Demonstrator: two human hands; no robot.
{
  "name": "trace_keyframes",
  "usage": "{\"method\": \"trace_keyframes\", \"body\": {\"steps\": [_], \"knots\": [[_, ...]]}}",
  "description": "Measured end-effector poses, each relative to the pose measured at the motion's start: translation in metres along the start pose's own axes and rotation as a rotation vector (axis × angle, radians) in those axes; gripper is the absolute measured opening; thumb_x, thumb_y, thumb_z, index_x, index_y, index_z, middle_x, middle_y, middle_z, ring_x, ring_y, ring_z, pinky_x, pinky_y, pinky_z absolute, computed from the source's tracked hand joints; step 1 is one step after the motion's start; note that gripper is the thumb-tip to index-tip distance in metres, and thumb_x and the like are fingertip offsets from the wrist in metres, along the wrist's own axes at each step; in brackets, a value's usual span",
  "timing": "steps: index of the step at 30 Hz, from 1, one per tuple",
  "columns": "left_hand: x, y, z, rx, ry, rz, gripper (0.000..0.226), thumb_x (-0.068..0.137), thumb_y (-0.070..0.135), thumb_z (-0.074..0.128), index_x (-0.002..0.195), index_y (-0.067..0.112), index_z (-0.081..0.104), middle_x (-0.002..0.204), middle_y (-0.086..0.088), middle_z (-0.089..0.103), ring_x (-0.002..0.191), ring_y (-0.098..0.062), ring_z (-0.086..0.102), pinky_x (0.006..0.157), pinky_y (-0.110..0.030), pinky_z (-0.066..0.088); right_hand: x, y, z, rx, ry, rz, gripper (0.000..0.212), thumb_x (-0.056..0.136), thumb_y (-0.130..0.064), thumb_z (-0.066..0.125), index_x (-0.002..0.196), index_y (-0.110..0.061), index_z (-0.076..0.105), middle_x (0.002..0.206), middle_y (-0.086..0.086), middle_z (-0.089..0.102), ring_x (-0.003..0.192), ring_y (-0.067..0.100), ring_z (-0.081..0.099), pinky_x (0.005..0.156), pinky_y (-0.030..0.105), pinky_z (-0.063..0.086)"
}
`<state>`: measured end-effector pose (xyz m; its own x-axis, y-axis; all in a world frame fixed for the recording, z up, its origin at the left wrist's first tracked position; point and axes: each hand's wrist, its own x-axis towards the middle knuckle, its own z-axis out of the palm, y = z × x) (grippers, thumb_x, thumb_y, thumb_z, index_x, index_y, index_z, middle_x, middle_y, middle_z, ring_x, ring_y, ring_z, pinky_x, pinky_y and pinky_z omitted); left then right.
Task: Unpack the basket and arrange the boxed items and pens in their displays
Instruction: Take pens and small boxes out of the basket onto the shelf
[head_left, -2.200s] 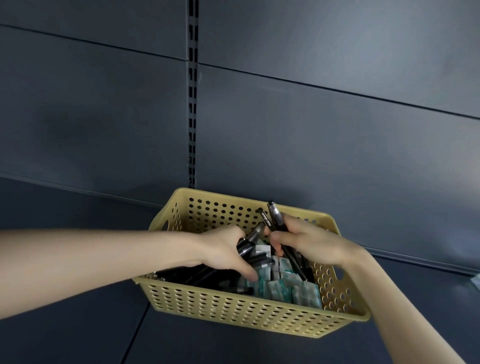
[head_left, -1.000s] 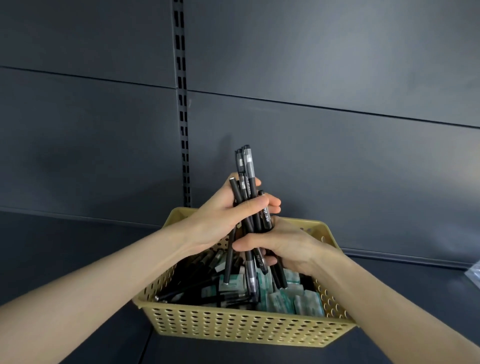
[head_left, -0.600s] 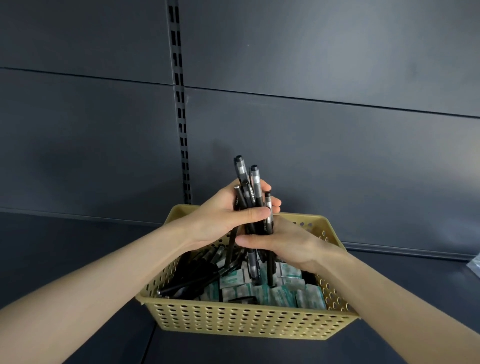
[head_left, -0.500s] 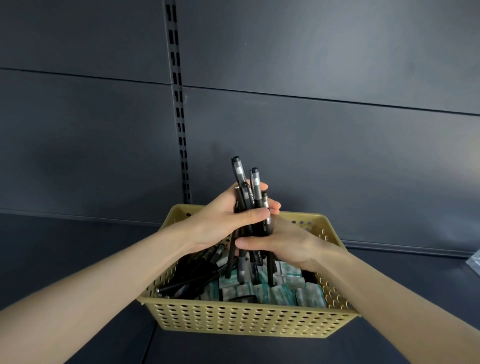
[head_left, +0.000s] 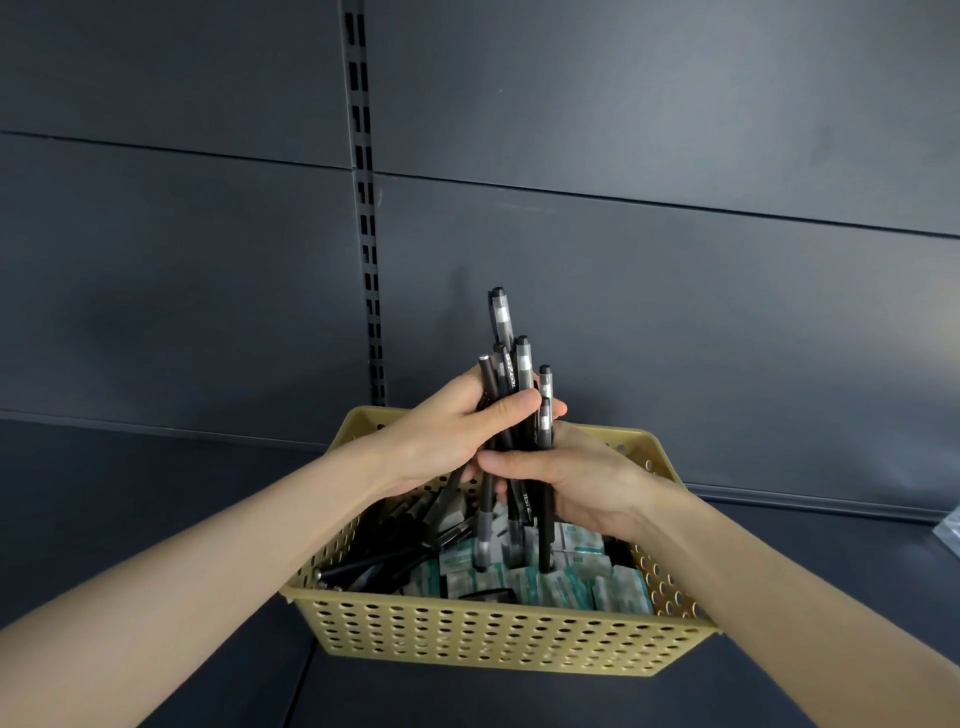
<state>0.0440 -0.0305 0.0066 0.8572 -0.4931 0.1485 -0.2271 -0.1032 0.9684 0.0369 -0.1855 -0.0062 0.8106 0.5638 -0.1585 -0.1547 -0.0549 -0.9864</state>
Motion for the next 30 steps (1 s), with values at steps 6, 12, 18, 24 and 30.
{"method": "trace_keyframes", "body": {"steps": [6,12,18,24,30], "knots": [[0.001,0.003,0.001,0.06,0.023,0.013,0.041,0.086,0.054,0.044,0.12,0.031,0.047,0.108,0.004,0.068,0.086,-0.018,0.069,0.067,-0.026,0.057,-0.002,-0.005,0.001,0.061,-0.007,0.008,0.004,0.084,-0.011,0.066,0.083,-0.012,0.069,0.077,0.003,0.069,0.066,0.008,0.064,0.061,0.019,0.051],[0.006,0.003,-0.018,-0.012,0.201,0.154,0.082,0.075,0.037,0.069,0.143,0.04,0.024,0.134,0.014,0.05,0.117,-0.003,0.055,0.095,-0.024,0.047,-0.006,-0.009,-0.002,0.046,-0.02,0.078,0.009,0.082,-0.019,0.065,0.076,-0.011,0.066,0.076,0.004,0.066,0.073,0.015,0.062,0.065,0.026,0.052],[0.013,0.008,-0.017,0.21,0.187,0.302,0.041,0.09,0.013,0.061,0.128,0.024,0.051,0.141,0.008,0.044,0.115,-0.006,0.059,0.096,-0.026,0.048,-0.006,-0.008,-0.002,-0.008,-0.004,0.137,0.008,0.085,-0.004,0.063,0.077,-0.005,0.063,0.073,0.008,0.065,0.071,0.019,0.065,0.066,0.026,0.054],[0.006,-0.003,-0.015,0.311,0.213,0.251,0.032,0.09,0.03,0.059,0.122,0.027,0.058,0.119,0.014,0.062,0.105,-0.005,0.062,0.094,-0.027,0.049,-0.008,-0.011,-0.002,-0.153,0.055,0.133,0.018,0.084,-0.012,0.065,0.067,-0.009,0.062,0.067,0.003,0.064,0.063,0.011,0.061,0.056,0.019,0.048],[-0.005,-0.002,-0.02,0.396,0.155,0.146,0.049,0.086,0.045,0.052,0.132,0.028,0.049,0.126,0.017,0.058,0.115,0.006,0.053,0.095,-0.016,0.045,-0.009,-0.011,-0.001,-0.016,0.076,0.133,0.009,0.084,-0.005,0.065,0.077,-0.003,0.06,0.065,0.006,0.062,0.061,0.019,0.062,0.06,0.025,0.053]]}}
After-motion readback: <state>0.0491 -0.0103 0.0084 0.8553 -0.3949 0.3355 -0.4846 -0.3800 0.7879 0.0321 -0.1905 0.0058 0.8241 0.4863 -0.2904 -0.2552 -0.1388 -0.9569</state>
